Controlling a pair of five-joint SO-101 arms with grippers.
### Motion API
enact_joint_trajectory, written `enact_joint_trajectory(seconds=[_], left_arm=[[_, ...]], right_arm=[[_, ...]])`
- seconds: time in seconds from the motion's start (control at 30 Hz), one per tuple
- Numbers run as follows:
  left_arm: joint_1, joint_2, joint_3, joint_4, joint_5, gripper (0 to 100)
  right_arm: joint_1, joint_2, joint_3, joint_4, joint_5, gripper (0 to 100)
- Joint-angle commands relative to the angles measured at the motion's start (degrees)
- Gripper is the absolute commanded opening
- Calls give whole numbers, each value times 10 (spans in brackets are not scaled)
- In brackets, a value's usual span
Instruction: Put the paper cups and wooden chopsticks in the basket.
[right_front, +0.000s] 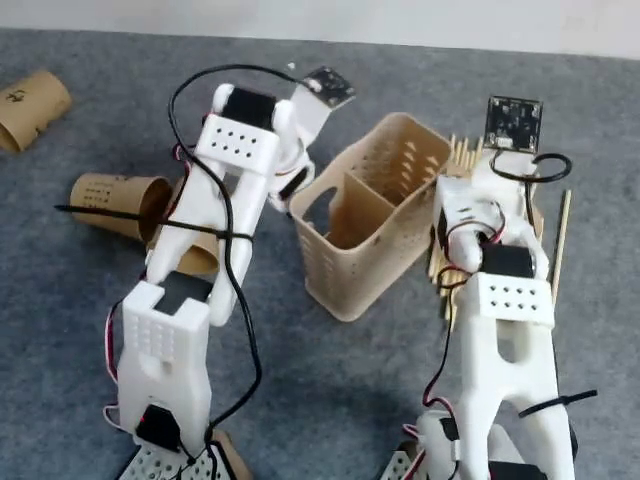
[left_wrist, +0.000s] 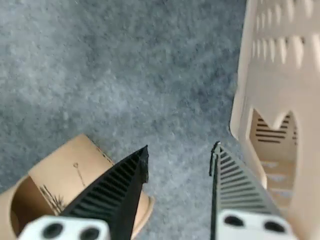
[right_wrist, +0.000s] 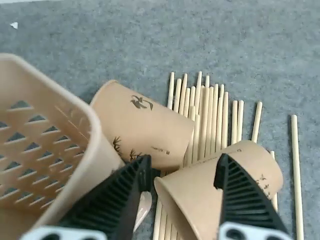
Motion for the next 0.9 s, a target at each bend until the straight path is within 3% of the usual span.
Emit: enact_joint_trajectory(seconds=[0.0,0.33,0.57,0.77,0.87], left_arm=[[10,-66,26,4,3,228],[86,-229,186,4,2,228],[-12,-311,72,4,2,228],[-49,-310,-52,4,-1,229],[-56,-310,-83,4,-30,229]], right_arm=[[-7,-1,-7,-12,-5,220],[-4,103,-57,-12,-5,220],[35,81,-117,15,-5,220],[74,-6,-192,187,0,220],[74,-42,-232,295,59,220]])
